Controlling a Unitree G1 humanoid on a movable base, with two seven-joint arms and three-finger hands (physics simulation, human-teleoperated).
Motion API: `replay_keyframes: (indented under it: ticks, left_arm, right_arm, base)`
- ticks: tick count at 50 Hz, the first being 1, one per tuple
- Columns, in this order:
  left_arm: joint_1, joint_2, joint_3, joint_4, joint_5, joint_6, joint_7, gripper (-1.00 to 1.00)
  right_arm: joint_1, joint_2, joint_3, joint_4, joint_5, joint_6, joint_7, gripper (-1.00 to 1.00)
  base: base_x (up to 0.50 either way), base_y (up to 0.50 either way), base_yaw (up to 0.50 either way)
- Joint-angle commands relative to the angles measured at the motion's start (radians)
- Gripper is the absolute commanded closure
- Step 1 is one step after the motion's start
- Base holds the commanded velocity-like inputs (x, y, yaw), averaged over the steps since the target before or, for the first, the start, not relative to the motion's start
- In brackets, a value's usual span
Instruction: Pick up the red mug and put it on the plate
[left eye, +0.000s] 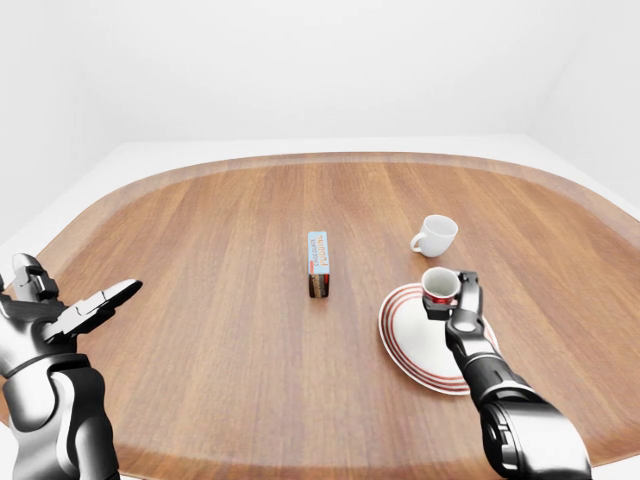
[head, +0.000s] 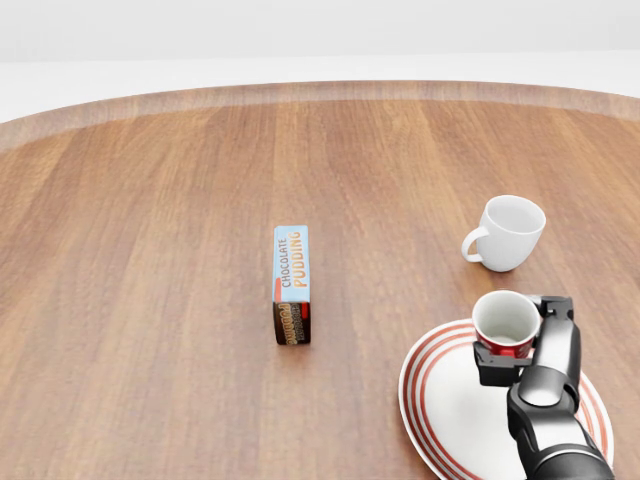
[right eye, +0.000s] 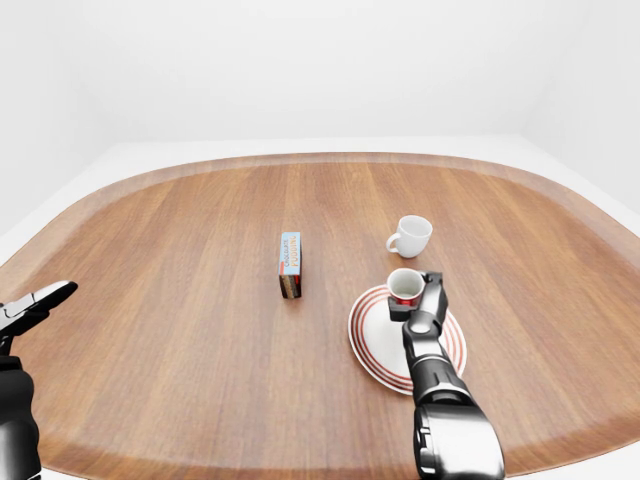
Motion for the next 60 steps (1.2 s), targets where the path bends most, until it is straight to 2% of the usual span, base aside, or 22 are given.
replay_keyframes:
  ticks: [1, 16, 28, 35, 43, 47, 60]
  left_arm:
    - [0.001, -0.001, -0.001, 0.003, 0.002, 0.0, -0.003, -1.0]
    - [0.002, -0.003, -0.003, 0.0, 0.005, 0.0, -0.001, -1.0]
    - [0.0, -0.003, -0.005, -0.001, 0.007, 0.0, 0.001, -1.0]
    - [-0.001, -0.003, -0.006, -0.003, 0.008, 0.0, 0.002, -1.0]
    - [0.004, -0.005, -0.004, -0.013, 0.012, 0.0, 0.0, -1.0]
    - [0.004, -0.005, 0.0, -0.01, 0.011, 0.0, -0.002, -1.0]
    - [0.004, -0.007, -0.001, -0.011, 0.013, 0.0, -0.002, -1.0]
  right_arm:
    - [-0.017, -0.052, -0.029, 0.12, 0.106, 0.0, -0.083, 1.0]
    - [-0.002, -0.047, -0.025, 0.088, 0.131, 0.0, -0.052, 1.0]
    - [0.093, -0.016, 0.002, -0.123, 0.094, 0.0, -0.054, 1.0]
    - [0.115, -0.002, 0.001, -0.125, 0.066, 0.0, -0.05, 1.0]
    - [0.315, 0.025, -0.017, -0.352, 0.064, 0.0, -0.025, 1.0]
    - [0.316, 0.018, -0.036, -0.319, 0.067, 0.0, -0.026, 1.0]
    - [0.305, 0.029, -0.02, -0.289, 0.036, 0.0, -0.036, 1.0]
  base:
    - [0.0, 0.0, 0.0]
    - [0.0, 0.0, 0.0]
    - [0.0, 0.0, 0.0]
    - [0.0, 0.0, 0.0]
    - [0.0, 0.0, 0.0]
    - [0.0, 0.0, 0.0]
    - [0.0, 0.0, 0.0]
